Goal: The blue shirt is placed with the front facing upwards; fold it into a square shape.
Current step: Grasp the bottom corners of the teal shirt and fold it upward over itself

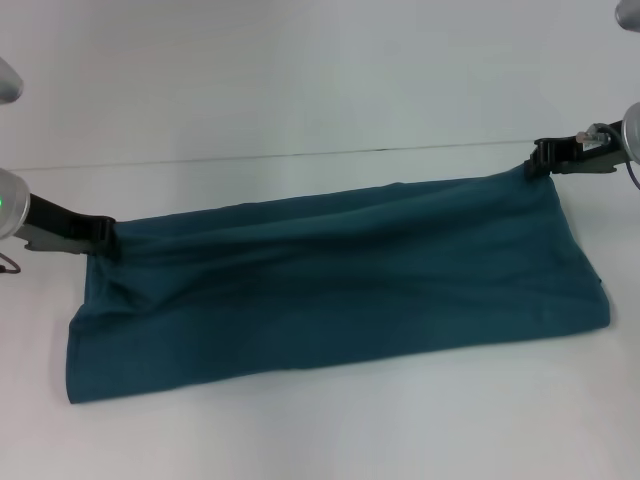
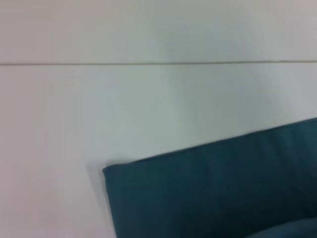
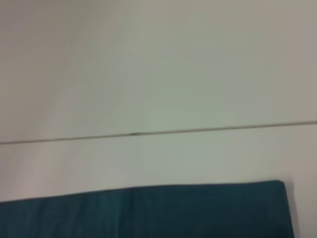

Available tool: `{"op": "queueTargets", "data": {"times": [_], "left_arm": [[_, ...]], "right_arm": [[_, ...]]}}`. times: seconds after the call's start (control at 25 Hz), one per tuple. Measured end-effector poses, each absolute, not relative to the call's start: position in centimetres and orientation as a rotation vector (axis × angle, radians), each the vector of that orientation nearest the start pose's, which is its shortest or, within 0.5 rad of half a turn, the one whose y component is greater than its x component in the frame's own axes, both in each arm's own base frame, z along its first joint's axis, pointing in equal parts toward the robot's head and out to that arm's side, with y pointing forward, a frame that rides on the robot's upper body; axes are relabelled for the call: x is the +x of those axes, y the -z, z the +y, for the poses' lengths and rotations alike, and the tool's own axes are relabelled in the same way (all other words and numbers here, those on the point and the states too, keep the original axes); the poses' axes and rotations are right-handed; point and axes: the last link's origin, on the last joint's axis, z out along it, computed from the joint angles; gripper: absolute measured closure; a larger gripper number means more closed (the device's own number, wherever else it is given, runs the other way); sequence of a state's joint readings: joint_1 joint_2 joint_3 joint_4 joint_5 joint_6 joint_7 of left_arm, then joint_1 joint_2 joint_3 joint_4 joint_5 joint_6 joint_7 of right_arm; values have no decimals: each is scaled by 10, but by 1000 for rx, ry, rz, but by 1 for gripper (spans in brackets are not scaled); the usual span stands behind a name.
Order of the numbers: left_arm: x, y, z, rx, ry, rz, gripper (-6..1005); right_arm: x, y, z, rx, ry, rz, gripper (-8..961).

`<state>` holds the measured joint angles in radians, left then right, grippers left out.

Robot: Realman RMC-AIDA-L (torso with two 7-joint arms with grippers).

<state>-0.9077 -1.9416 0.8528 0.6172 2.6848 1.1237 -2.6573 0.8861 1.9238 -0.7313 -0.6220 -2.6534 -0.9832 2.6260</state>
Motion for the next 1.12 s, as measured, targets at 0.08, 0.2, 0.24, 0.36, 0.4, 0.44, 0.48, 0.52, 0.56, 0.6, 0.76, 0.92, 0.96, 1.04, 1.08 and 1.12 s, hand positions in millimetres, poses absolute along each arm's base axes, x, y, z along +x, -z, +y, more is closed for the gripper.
{"op": "queueTargets", "data": {"times": [0.08,0.2,0.24,0.36,0.4,0.44,0.48,0.52,0.56,0.6,0.76,0.92,0.96,1.04,1.08,1.12], "left_arm": [[-246,-38,452,-2081,-102,-1464,944],[-246,-37,454,-2070,-87,-1451,944],[-247,-37,455,-2063,-79,-1447,944],[-247,-37,456,-2057,-74,-1446,944],[-247,-36,457,-2057,-72,-1445,945],[-246,-37,457,-2056,-70,-1444,945],[-245,-37,458,-2054,-66,-1443,945],[-245,-38,459,-2050,-60,-1441,945],[-245,-39,459,-2048,-57,-1441,945],[-244,-39,460,-2046,-52,-1438,945],[-243,-40,463,-2038,-38,-1428,945],[-241,-39,464,-2037,-31,-1424,944],[-240,-39,464,-2038,-30,-1423,944],[-240,-39,465,-2038,-29,-1421,944],[-240,-39,465,-2039,-29,-1421,945],[-239,-39,465,-2039,-27,-1420,945]], "right_arm": [[259,-71,472,-1910,-116,1438,876],[258,-68,476,-1884,-118,1424,875],[258,-66,477,-1878,-117,1419,874],[257,-64,480,-1867,-115,1404,873],[257,-64,480,-1864,-116,1399,873],[257,-64,481,-1862,-118,1397,872],[256,-64,482,-1858,-120,1392,872],[256,-64,483,-1856,-122,1388,871],[256,-64,483,-1854,-122,1382,871],[256,-62,484,-1853,-121,1377,870],[256,-54,486,-1849,-109,1359,869],[255,-50,487,-1847,-104,1341,867],[255,-49,487,-1846,-105,1338,867],[254,-49,488,-1845,-107,1332,866],[254,-48,488,-1845,-108,1329,865],[254,-48,489,-1845,-107,1326,865]]}}
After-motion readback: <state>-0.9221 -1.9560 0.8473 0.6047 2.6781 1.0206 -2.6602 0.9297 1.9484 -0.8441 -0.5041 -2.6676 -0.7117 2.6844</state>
